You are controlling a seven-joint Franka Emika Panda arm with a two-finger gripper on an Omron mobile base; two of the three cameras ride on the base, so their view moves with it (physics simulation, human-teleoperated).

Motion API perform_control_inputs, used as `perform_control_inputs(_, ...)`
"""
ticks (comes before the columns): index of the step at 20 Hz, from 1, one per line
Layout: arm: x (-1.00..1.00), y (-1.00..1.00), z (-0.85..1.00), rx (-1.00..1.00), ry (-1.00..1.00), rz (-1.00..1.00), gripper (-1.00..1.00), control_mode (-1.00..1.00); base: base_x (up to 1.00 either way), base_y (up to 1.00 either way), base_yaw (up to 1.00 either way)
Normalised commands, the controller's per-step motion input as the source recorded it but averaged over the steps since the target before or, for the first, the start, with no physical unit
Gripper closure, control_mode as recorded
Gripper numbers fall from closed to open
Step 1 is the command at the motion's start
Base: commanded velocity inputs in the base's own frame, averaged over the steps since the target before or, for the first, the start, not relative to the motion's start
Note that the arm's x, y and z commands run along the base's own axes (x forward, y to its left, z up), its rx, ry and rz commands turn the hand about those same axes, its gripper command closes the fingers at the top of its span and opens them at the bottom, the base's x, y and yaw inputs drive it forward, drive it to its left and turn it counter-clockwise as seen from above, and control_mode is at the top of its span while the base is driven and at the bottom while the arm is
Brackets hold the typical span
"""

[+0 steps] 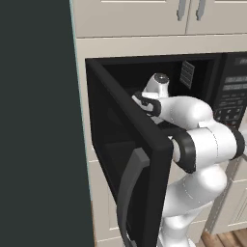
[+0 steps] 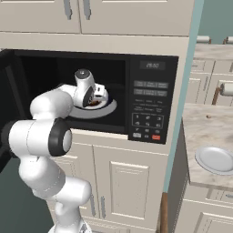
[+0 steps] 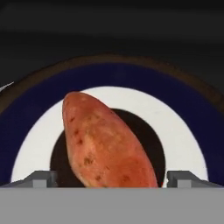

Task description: Pick the sweet potato from the microwave and place it on plate located on the counter.

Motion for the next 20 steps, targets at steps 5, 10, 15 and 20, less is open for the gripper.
perform_control_inputs(5, 0.39, 0.00, -0.24, 0.00, 0.00, 0.02, -1.00, -1.00, 0.00, 0.00, 0.00)
perform_control_inputs(10, -0.11, 0.01, -0.10, 0.00, 0.00, 0.02, 1.00, -1.00, 0.00, 0.00, 0.00)
perform_control_inputs(15, -0.46, 0.02, 0.00, 0.00, -0.02, 0.00, 1.00, -1.00, 0.00, 0.00, 0.00)
perform_control_inputs(20, -0.86, 0.00, 0.09, 0.00, -0.12, 0.00, 1.00, -1.00, 0.00, 0.00, 0.00)
